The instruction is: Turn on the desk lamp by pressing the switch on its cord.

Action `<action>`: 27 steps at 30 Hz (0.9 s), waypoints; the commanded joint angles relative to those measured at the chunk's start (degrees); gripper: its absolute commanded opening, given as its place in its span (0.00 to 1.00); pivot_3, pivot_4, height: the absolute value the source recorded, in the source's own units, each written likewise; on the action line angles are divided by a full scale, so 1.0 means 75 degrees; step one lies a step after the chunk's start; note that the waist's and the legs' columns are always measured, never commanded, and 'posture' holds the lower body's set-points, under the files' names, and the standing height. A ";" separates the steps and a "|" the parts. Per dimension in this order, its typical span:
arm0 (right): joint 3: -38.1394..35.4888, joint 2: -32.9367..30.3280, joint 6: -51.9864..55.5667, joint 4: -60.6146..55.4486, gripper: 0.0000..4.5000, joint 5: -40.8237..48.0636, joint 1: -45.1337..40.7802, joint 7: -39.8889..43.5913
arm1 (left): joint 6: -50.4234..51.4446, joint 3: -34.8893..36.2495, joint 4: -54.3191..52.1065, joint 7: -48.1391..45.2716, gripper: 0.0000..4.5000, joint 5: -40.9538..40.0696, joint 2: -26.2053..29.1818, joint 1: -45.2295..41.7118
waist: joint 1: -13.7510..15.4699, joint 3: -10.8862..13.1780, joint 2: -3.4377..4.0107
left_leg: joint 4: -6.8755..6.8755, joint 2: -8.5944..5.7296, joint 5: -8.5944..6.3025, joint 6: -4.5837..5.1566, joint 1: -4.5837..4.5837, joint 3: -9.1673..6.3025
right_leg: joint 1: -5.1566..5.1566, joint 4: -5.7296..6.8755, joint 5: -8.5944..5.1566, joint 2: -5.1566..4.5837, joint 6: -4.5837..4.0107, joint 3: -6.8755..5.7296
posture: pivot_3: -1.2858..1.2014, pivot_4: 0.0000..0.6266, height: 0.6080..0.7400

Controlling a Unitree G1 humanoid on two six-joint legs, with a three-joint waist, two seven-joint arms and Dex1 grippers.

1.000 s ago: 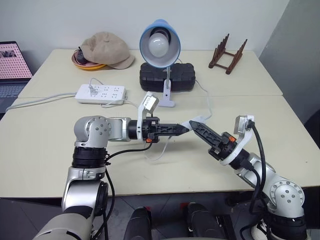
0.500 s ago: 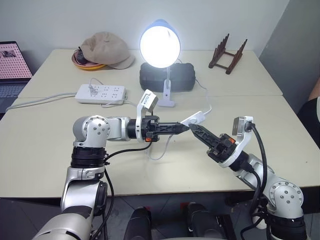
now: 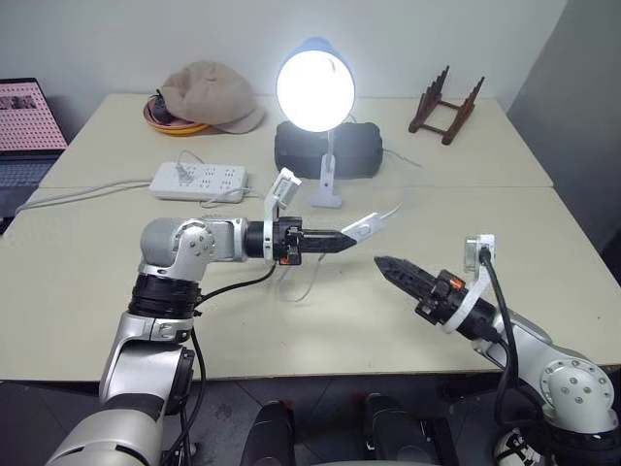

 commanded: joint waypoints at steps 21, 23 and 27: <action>0.1336 -0.1156 -0.2231 -0.1026 1.00 -0.6239 0.0590 0.1958 | -0.6935 -0.1536 0.2441 -0.1265 0.48 0.4096 -0.0016 -0.0143 | 0.0095 -0.0001 0.0000 | 0.0003 0.0001 0.0000 0.0000 -0.0049 0.0009 | -0.0042 -0.0003 0.0002 0.0000 0.0004 0.0001 | 0.52 0.24 1.00; 0.1262 -0.1192 -0.2250 -0.0981 1.00 -0.6232 0.0612 0.2167 | -0.6636 -0.1336 0.2073 -0.1455 0.59 0.3947 0.0236 -0.0033 | 0.0084 0.0000 0.0000 | 0.0004 0.0001 0.0000 0.0001 -0.0049 0.0009 | -0.0043 0.0001 0.0002 0.0000 0.0005 0.0001 | 0.52 0.24 1.00; 0.1155 -0.1406 -0.2414 -0.0564 1.00 -0.6355 0.0412 0.2800 | -0.5947 -0.0561 0.0678 -0.1633 0.79 0.3617 0.1457 0.0737 | -0.0044 0.0000 0.0000 | 0.0003 0.0007 0.0000 0.0000 -0.0043 0.0009 | -0.0045 0.0010 0.0002 0.0004 0.0004 0.0003 | 0.52 0.24 1.00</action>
